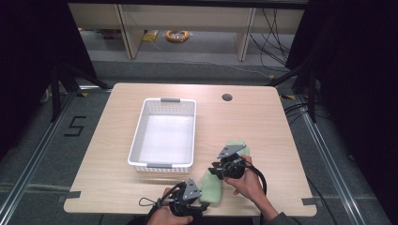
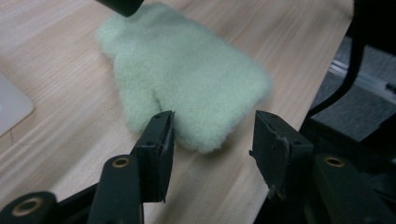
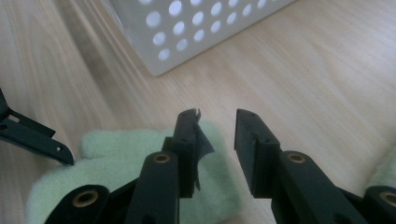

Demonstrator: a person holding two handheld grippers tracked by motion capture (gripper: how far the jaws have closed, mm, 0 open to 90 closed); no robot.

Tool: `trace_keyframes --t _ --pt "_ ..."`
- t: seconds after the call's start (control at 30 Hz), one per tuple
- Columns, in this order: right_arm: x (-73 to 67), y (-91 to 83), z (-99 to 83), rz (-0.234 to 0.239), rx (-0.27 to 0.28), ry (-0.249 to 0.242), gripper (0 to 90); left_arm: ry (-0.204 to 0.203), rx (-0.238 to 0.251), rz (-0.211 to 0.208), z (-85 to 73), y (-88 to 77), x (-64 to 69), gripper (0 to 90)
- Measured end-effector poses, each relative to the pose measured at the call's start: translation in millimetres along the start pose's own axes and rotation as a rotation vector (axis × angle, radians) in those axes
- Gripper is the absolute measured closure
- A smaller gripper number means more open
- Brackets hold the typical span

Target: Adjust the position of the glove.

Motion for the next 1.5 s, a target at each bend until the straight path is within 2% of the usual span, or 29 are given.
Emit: trace_keyframes --t 0.03,0.1,0.13,0.17,0.2,0.23,0.33,0.43,0.47,0.5,0.57,0.63,0.67,0.7,0.77,0.83,0.9,0.93,1.0,1.07,1.1,1.13,1.17,1.23,1.27,1.4,1.43,1.47,1.5 --pt "-0.3 2.6 -0.5 -0.003 0.006 0.003 70.2 0.012 -0.006 0.007 -0.3 0.5 -0.3 50.2" --pt "-2.6 4.9 -7.0 0.016 -0.045 0.015 70.2 0.03 -0.012 0.022 -0.4 1.0 -2.9 55.1" --pt "0.7 9.1 -6.7 0.01 -0.031 -0.014 70.3 0.035 -0.014 0.033 -0.4 1.1 -4.4 58.2" --pt "1.0 9.0 -7.3 0.014 -0.031 0.007 71.5 0.025 -0.014 0.025 -0.5 1.6 -3.6 62.8" --pt "1.0 9.0 -7.3 0.014 -0.031 0.007 71.5 0.04 -0.018 0.039 -0.5 1.3 -6.6 62.8" --pt "-0.7 9.8 -8.3 0.031 -0.028 0.055 72.3 0.055 -0.019 0.05 0.3 1.5 -9.7 67.2" --pt "-0.3 9.5 -10.0 0.048 -0.032 0.069 74.9 0.074 -0.022 0.06 1.1 1.0 -11.1 71.1" --pt "-1.4 8.9 -11.8 0.065 -0.027 0.109 81.0 0.069 -0.009 0.063 2.7 -0.4 -10.4 76.1" --pt "-1.6 8.4 -12.2 0.071 -0.027 0.116 82.7 0.049 -0.005 0.046 2.4 0.6 -9.1 76.9" --pt "-1.2 7.0 -11.9 0.079 -0.015 0.129 85.6 0.079 -0.011 0.067 2.8 -2.3 -12.9 78.6" --pt "-1.2 5.7 -11.8 0.088 -0.014 0.127 86.0 0.081 -0.014 0.058 2.7 -3.7 -12.9 78.8" --pt "-1.4 2.5 -9.8 0.09 0.009 0.138 86.4 0.062 0.007 0.059 5.2 -6.3 -14.4 79.4" --pt "-0.8 -1.2 -8.5 0.087 0.022 0.142 86.5 0.077 0.002 0.07 6.1 -9.3 -17.7 79.5" --pt "-0.6 -5.5 -8.2 0.086 0.029 0.161 86.5 0.065 0.009 0.076 7.0 -11.2 -19.7 79.7" --pt "-0.6 -14.5 -8.0 0.089 0.054 0.182 86.6 0.077 0.02 0.081 10.7 -15.7 -24.5 79.9" --pt "-0.5 -29.5 -10.2 0.082 0.102 0.209 86.7 0.063 0.035 0.092 15.7 -18.5 -30.7 80.3" --pt "-0.8 -36.3 -12.4 0.07 0.099 0.229 86.7 0.079 0.036 0.095 17.4 -19.0 -33.3 80.5" --pt "0.0 -40.8 -12.4 0.069 0.127 0.23 86.7 0.064 0.049 0.09 19.4 -18.0 -33.0 80.7" --pt "-2.4 -50.1 -17.8 0.072 0.137 0.253 86.8 0.077 0.049 0.093 22.7 -17.1 -35.5 81.0" --pt "-5.2 -55.5 -23.5 0.074 0.143 0.271 86.8 0.071 0.051 0.088 25.5 -13.1 -35.5 81.2" --pt "-5.6 -57.5 -26.9 0.074 0.148 0.265 86.8 0.084 0.052 0.081 27.2 -10.4 -35.2 81.2" --pt "-9.1 -60.0 -30.1 0.071 0.147 0.301 86.8 0.075 0.046 0.075 27.2 -7.1 -34.2 81.3" --pt "-5.4 -61.4 -33.7 0.055 0.148 0.273 86.8 0.091 0.032 0.078 27.6 -4.0 -34.8 81.3" --pt "-3.3 -62.9 -38.9 0.039 0.153 0.28 86.8 0.099 0.031 0.074 30.0 1.7 -33.5 81.3" --pt "-2.6 -63.2 -44.9 0.041 0.139 0.315 86.8 0.094 0.018 0.074 29.7 3.7 -33.1 81.4" --pt "2.2 -61.8 -51.5 0.023 0.122 0.313 86.6 0.087 0.015 0.069 29.8 12.3 -33.5 81.3" --pt "0.7 -60.7 -53.7 0.028 0.108 0.34 86.4 0.098 0.008 0.074 29.0 13.8 -35.5 81.3" --pt "4.9 -57.8 -57.5 0.016 0.103 0.317 86.2 0.097 0.005 0.075 28.3 14.6 -36.1 81.3" --pt "3.3 -56.0 -58.6 0.028 0.1 0.333 86.0 0.093 0.007 0.07 27.6 15.2 -35.7 81.3"
Point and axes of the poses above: each handheld gripper's, and its own axes: y roughly forward along the jaws, z roughly out of its top, x roughly to its right, the point moved 10 cm from there along y, roughly forward along the jaws, and after that the axes turned 6 degrees about -z, right-handed, at the moved point
